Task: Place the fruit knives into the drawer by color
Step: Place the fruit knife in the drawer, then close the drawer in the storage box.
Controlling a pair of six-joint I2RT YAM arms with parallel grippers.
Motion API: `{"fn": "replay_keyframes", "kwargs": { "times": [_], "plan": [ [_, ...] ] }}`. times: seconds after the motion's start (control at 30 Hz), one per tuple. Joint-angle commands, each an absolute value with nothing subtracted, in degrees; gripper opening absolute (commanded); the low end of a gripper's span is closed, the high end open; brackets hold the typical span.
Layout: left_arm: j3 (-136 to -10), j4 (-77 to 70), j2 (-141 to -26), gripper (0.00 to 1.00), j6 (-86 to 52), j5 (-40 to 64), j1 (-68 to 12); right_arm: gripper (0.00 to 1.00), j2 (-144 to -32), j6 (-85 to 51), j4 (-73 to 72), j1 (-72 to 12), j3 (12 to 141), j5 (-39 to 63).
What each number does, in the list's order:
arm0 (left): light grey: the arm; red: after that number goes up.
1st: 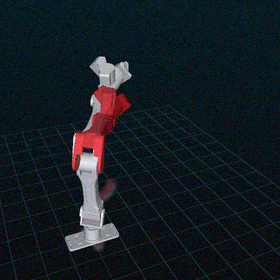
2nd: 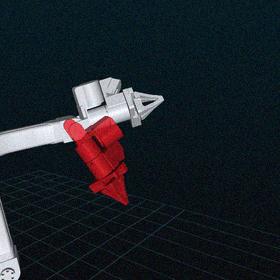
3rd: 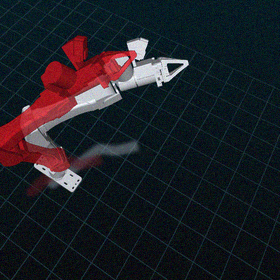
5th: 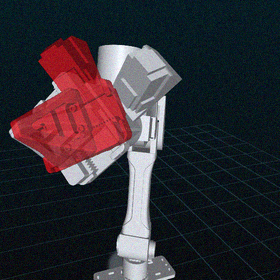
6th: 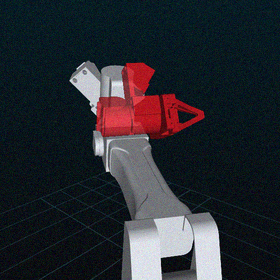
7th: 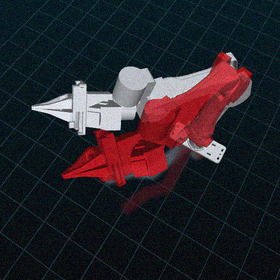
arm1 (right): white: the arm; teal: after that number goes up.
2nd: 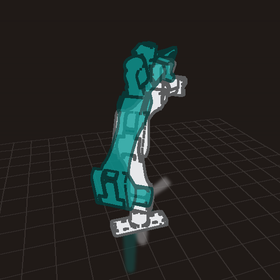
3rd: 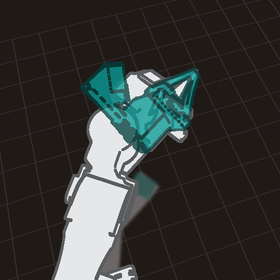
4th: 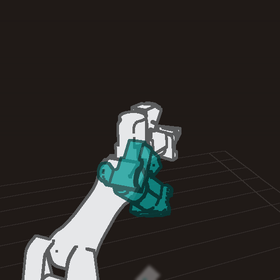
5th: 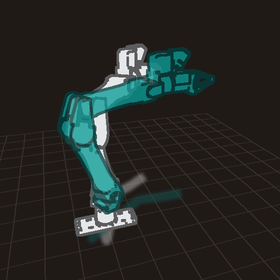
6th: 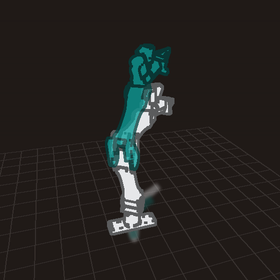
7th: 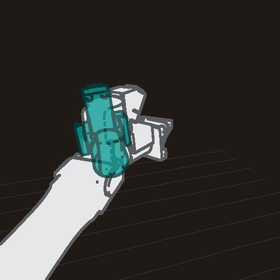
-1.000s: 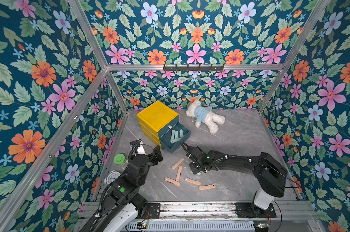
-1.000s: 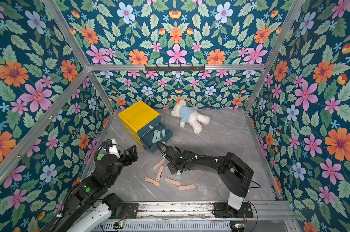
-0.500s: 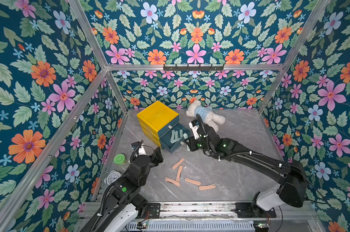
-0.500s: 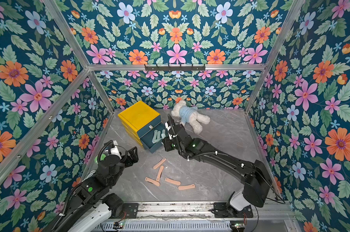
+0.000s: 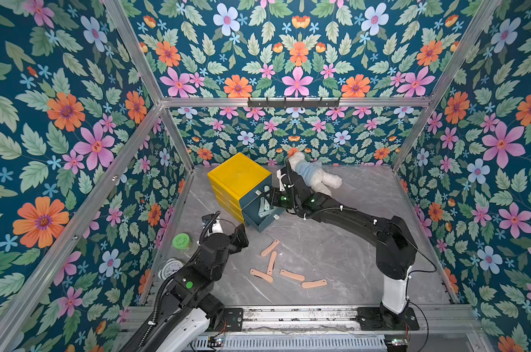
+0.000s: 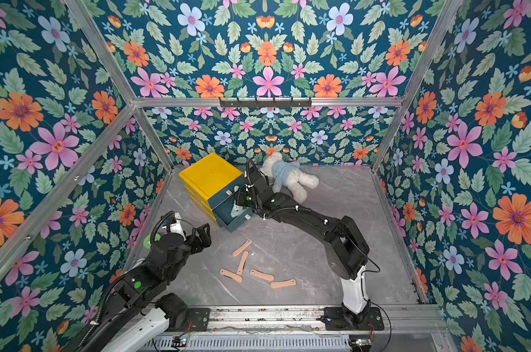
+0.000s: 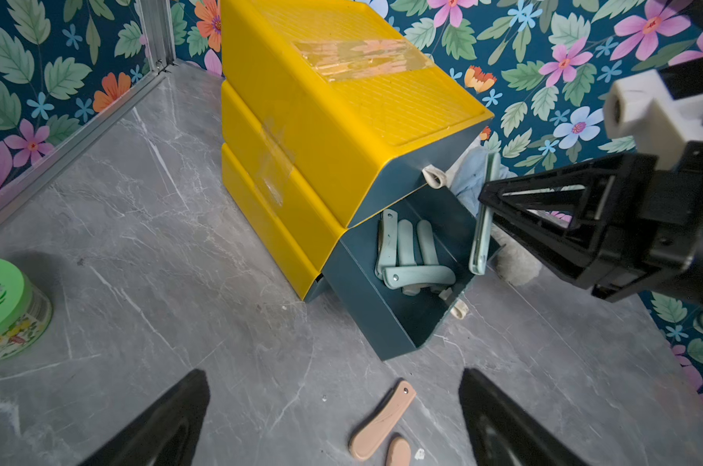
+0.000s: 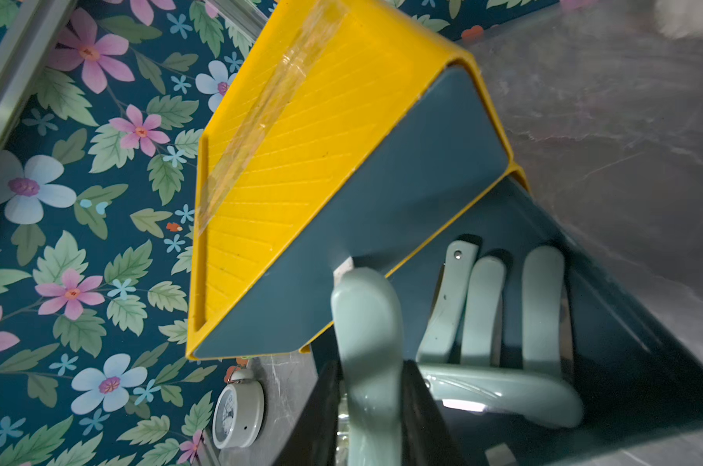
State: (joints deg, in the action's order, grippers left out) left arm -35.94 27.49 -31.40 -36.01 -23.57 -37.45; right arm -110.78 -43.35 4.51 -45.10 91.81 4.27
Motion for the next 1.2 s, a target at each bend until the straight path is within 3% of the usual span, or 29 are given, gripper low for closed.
{"fn": "replay_keyframes", "kwargs": {
  "times": [0.0, 0.13, 0.37, 0.53, 0.73, 0.93, 1.17],
  "plan": [
    [-37.1, 27.1, -32.4, 0.99, -36.1, -22.6, -37.3, 0.39, -110.9, -45.6, 4.0, -44.9, 91.8, 4.2],
    [-39.9, 25.8, -34.7, 0.99, -34.8, -21.9, -37.4, 0.5, -109.7, -44.9, 4.0, -44.8, 91.5, 4.0],
    [-51.8, 20.5, -44.6, 0.99, -28.5, -20.0, -37.3, 0.52, -101.1, -43.2, 1.6, -44.8, 83.6, 3.5],
    [-65.2, 17.3, -59.8, 0.99, -24.2, -13.2, -34.7, 0.54, -93.1, -45.3, -0.8, -44.8, 72.2, 2.8],
    [-75.4, 15.9, -76.3, 0.99, -23.4, -2.0, -25.9, 0.57, -87.1, -48.4, -3.2, -44.7, 60.6, 1.2],
    [-77.3, 15.6, -84.9, 1.0, -25.1, 4.6, -18.8, 0.58, -87.8, -49.8, -3.7, -44.8, 58.3, 0.8],
    [-74.1, 13.6, -87.1, 0.99, -26.3, 7.4, -18.2, 0.58, -95.5, -50.7, -4.6, -44.8, 62.8, 0.8]
  ]
}}
